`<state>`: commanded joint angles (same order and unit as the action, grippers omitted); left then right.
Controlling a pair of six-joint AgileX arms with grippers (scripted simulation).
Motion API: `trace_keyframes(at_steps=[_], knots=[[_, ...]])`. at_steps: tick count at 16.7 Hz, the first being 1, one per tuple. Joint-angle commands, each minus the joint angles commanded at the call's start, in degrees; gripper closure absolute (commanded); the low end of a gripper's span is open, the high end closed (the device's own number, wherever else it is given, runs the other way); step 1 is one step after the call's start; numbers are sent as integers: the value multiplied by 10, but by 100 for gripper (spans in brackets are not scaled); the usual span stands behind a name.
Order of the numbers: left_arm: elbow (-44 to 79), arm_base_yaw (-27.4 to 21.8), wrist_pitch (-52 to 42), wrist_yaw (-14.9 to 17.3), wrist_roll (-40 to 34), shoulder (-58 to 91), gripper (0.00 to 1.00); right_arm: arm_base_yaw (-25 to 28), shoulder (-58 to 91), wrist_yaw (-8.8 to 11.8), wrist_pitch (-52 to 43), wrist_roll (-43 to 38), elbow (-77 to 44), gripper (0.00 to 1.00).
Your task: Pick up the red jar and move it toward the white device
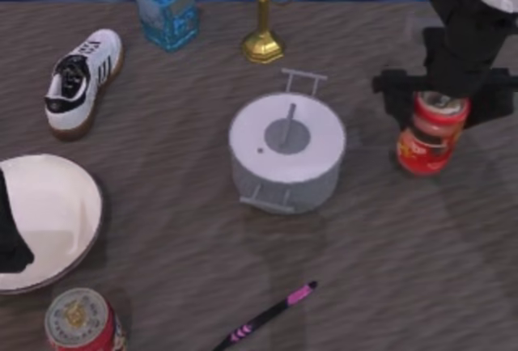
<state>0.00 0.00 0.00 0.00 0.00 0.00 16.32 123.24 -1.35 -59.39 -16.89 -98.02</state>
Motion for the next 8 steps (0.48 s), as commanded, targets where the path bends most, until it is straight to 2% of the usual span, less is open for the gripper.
trace_keyframes(at_steps=[3, 7, 8], knots=[[0, 0, 0, 0, 0, 0, 0, 1, 12, -1, 41, 0, 29, 100], [0, 0, 0, 0, 0, 0, 0, 1, 13, -1, 43, 0, 30, 100], [0, 0, 0, 0, 0, 0, 0, 1, 13, -1, 43, 0, 30, 92]])
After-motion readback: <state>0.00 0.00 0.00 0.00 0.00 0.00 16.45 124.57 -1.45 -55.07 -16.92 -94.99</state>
